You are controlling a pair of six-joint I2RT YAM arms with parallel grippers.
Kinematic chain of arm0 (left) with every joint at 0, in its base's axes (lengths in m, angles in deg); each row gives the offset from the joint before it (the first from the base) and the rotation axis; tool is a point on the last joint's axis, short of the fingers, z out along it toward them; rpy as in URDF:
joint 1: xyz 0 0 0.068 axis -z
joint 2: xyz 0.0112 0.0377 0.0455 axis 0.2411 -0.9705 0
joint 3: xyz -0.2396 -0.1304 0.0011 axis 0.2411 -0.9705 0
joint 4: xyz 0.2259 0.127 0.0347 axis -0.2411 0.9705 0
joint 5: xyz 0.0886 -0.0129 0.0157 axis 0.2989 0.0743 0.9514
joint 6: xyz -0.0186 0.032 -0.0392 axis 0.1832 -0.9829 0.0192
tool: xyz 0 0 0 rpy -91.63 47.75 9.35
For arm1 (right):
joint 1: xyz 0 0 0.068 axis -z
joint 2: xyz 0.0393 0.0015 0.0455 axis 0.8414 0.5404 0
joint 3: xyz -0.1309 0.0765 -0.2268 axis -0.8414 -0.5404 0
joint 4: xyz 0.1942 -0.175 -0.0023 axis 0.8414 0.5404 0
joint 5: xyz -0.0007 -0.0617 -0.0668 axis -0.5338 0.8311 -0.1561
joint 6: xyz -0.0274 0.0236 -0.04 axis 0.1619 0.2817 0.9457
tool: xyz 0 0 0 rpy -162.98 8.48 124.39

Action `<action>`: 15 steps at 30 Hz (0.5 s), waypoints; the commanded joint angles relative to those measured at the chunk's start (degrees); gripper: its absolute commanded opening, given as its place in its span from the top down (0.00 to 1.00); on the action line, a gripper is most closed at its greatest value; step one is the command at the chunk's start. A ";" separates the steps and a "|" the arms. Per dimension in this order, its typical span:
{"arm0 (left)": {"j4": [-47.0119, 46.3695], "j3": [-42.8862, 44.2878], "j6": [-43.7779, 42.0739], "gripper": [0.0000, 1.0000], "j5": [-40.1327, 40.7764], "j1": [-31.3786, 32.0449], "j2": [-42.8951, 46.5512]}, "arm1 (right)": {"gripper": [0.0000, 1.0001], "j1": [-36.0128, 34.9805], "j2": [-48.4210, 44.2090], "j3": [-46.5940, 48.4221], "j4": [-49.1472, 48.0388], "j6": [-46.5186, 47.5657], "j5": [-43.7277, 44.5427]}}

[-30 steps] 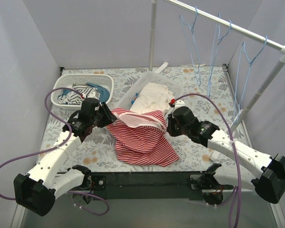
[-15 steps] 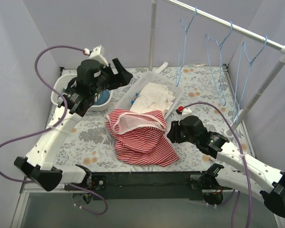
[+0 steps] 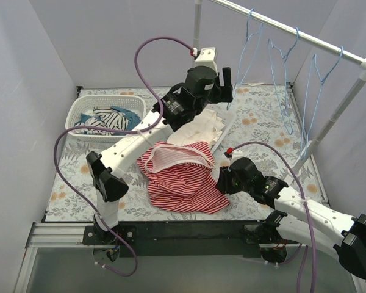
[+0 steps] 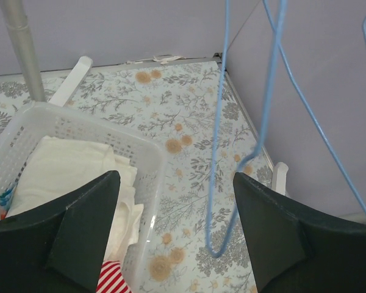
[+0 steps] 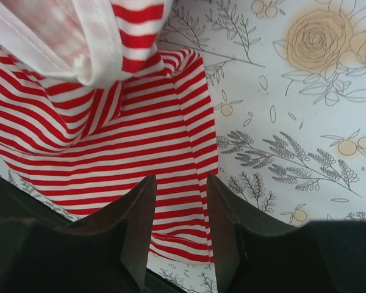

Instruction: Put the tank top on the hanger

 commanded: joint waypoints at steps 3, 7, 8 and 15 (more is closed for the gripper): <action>-8.95 4.60 -5.51 0.27 10.63 5.22 0.45 | 0.53 -0.37 1.41 -2.09 -4.41 0.14 -1.17; -12.84 2.05 -7.27 0.29 10.48 5.40 1.42 | 0.53 -0.37 1.94 -3.14 -5.37 0.32 -1.87; -13.10 2.66 -8.49 0.30 10.74 5.40 0.72 | 0.53 -0.37 1.94 -3.23 -5.63 0.41 -2.04; -13.63 8.98 -16.48 0.37 12.94 5.40 -6.39 | 0.52 -0.37 2.03 -2.70 -5.64 1.38 -2.66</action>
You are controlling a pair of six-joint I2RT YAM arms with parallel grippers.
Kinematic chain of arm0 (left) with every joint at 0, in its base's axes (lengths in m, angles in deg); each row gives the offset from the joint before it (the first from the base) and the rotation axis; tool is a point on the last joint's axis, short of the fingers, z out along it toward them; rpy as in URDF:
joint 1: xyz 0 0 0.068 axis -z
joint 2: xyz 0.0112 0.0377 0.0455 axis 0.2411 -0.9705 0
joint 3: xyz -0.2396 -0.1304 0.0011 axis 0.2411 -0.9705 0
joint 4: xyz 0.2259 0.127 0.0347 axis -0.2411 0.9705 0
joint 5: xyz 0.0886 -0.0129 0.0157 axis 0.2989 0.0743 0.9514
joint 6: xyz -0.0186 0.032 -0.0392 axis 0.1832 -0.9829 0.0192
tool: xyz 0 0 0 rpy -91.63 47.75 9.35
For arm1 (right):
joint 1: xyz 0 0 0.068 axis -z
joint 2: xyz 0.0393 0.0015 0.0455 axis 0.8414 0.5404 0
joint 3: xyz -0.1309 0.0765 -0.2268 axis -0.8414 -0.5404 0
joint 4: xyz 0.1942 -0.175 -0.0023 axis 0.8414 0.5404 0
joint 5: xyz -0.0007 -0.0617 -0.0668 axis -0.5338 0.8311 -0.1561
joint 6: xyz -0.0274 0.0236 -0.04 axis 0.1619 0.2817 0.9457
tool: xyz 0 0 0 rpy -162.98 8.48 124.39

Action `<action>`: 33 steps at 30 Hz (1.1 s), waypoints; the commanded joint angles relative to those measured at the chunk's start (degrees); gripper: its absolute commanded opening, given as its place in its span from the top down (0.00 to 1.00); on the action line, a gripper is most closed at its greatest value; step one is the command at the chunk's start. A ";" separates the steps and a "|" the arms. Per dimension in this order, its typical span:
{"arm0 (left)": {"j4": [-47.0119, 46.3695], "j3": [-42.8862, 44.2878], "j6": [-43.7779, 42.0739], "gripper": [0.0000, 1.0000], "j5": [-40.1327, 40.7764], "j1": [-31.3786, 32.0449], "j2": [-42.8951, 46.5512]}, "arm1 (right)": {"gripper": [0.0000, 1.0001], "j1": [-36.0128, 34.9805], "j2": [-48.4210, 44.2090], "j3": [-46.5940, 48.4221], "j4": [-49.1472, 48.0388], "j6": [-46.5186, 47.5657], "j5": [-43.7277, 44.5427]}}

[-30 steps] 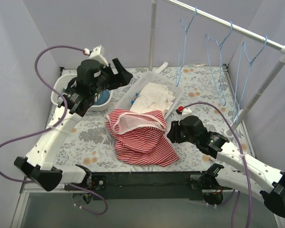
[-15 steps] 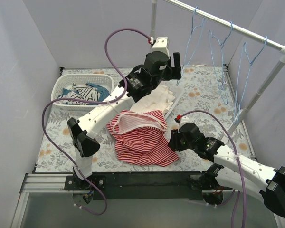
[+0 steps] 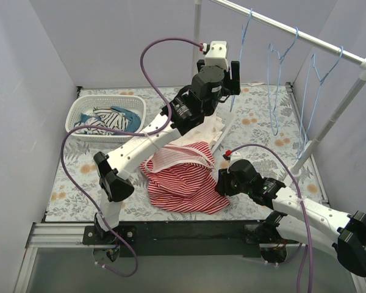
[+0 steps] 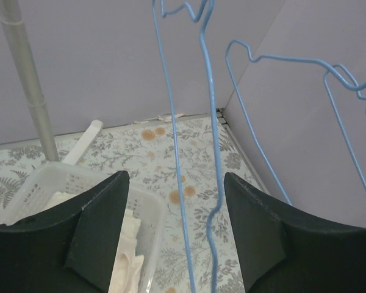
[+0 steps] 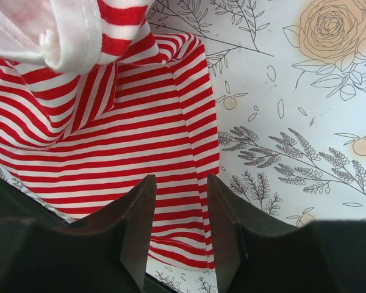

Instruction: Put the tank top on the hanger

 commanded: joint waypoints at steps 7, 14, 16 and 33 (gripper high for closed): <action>-1.13 10.25 -9.48 0.43 -0.48 -0.24 -8.09 | 0.52 -0.26 -0.77 0.71 -2.40 1.42 -0.98; -2.00 2.88 -5.36 0.45 1.28 -0.24 -1.61 | 0.52 -0.35 -0.77 0.44 -2.40 1.60 -1.24; -2.44 1.11 -4.21 0.45 0.23 -0.24 0.42 | 0.52 -0.34 -0.60 0.36 -2.40 1.60 -1.33; -3.76 6.11 -6.04 0.30 5.39 3.45 -1.40 | 0.52 -0.43 0.20 0.97 -2.32 1.86 -1.94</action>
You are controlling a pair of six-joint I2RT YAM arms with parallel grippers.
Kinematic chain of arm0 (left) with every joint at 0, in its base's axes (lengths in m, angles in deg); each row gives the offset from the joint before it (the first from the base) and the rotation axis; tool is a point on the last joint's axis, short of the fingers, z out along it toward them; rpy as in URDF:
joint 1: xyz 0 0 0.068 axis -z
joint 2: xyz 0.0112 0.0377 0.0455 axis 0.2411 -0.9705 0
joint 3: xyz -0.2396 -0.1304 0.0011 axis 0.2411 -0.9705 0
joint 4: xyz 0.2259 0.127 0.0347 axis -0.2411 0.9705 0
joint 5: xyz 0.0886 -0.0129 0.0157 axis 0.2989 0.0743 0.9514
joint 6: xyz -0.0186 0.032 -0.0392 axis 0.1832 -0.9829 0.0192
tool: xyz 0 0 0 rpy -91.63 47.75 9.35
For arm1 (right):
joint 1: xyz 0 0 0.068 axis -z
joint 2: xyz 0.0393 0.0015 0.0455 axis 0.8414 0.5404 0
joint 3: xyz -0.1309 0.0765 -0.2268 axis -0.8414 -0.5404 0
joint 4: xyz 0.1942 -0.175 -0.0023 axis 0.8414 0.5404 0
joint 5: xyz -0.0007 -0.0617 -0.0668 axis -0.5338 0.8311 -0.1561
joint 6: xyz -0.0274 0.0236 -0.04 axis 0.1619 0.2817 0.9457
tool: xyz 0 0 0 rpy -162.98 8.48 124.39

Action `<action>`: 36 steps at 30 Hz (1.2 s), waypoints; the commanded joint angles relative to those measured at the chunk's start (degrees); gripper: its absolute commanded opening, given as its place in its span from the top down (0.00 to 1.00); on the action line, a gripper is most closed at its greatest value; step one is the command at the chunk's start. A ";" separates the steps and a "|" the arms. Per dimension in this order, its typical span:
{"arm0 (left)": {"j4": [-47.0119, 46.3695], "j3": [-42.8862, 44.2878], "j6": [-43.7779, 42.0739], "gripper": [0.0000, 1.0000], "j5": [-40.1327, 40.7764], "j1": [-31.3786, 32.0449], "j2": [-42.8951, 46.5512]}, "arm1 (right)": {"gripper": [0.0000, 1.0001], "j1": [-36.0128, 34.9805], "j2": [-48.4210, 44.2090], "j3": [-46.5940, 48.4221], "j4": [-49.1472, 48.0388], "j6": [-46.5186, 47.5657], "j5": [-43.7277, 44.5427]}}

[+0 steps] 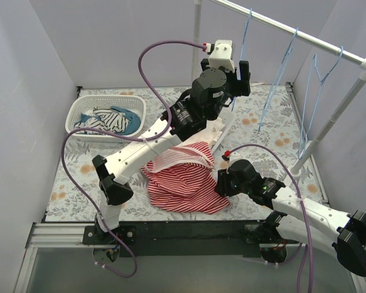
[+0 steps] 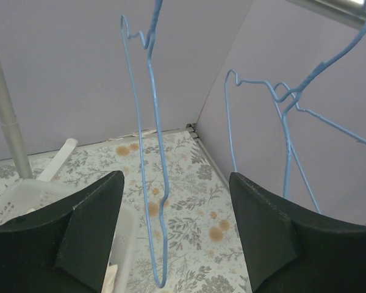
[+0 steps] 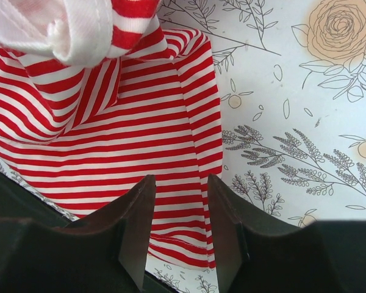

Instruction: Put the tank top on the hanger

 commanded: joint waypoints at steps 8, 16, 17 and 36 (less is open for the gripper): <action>-7.88 7.53 -17.97 0.34 11.10 0.24 -8.96 | 0.52 -0.30 -0.88 1.50 -1.48 0.77 0.02; -4.12 7.09 -15.28 0.63 4.87 -2.83 -8.97 | 0.52 -0.30 -1.49 1.85 -0.69 0.95 0.38; -2.80 6.83 -14.40 0.65 2.25 -3.88 -8.62 | 0.52 -0.30 -1.49 1.85 -0.60 0.95 0.38; 1.61 4.37 -8.24 0.95 -16.67 -10.57 -5.63 | 0.52 -0.30 -0.97 3.78 0.27 1.21 0.99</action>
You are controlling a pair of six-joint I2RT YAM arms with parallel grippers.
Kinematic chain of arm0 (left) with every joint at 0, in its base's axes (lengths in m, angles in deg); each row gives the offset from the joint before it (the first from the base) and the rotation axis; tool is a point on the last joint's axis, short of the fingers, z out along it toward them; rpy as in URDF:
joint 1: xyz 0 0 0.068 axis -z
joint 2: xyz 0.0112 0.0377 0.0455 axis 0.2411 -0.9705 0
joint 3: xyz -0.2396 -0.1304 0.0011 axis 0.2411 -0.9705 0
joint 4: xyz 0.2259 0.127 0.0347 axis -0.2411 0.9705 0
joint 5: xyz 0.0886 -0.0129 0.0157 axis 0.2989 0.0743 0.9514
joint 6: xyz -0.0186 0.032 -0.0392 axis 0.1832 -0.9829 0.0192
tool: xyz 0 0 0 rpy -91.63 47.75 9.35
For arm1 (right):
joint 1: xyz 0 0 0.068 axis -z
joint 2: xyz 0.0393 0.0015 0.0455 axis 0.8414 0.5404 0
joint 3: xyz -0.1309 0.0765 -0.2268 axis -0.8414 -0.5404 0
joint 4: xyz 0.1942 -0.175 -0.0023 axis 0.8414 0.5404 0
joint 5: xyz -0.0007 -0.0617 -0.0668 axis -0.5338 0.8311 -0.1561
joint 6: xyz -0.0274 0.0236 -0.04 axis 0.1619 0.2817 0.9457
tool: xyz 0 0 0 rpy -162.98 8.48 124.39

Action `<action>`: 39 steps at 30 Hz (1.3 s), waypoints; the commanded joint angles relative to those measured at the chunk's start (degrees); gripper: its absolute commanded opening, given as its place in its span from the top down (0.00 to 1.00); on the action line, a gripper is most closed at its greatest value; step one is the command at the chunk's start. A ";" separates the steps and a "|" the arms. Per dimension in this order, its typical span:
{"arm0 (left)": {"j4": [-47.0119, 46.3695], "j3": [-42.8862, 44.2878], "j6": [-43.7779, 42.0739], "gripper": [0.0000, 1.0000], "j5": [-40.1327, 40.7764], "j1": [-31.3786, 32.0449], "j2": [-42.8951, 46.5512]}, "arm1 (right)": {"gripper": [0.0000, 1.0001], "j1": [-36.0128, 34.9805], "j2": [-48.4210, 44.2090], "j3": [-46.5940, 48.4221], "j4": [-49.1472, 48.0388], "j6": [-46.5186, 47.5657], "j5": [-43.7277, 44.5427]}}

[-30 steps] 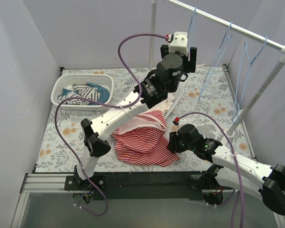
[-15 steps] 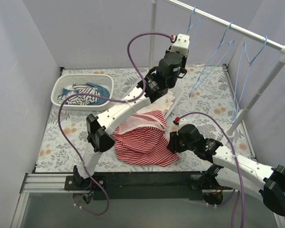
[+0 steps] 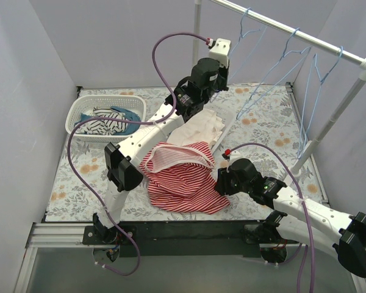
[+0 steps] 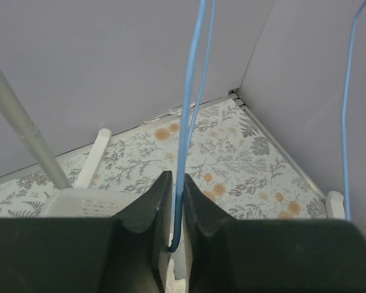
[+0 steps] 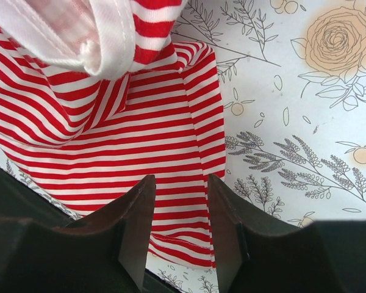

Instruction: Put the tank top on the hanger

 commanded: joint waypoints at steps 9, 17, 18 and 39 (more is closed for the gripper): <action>-6.78 -2.55 -5.24 1.00 -1.01 0.11 8.95 | 0.52 -0.17 -0.86 3.55 0.46 1.30 2.25; -6.96 -4.39 -7.88 1.00 0.31 0.20 13.16 | 0.52 -0.26 -0.07 3.64 0.37 1.47 2.69; -6.78 -5.27 -8.14 1.00 0.40 0.20 13.78 | 0.52 -0.17 0.02 3.81 0.46 1.56 2.77; 9.54 -44.44 -4.72 1.00 -0.04 0.20 51.91 | 0.53 -0.26 -2.09 8.29 1.42 2.00 4.61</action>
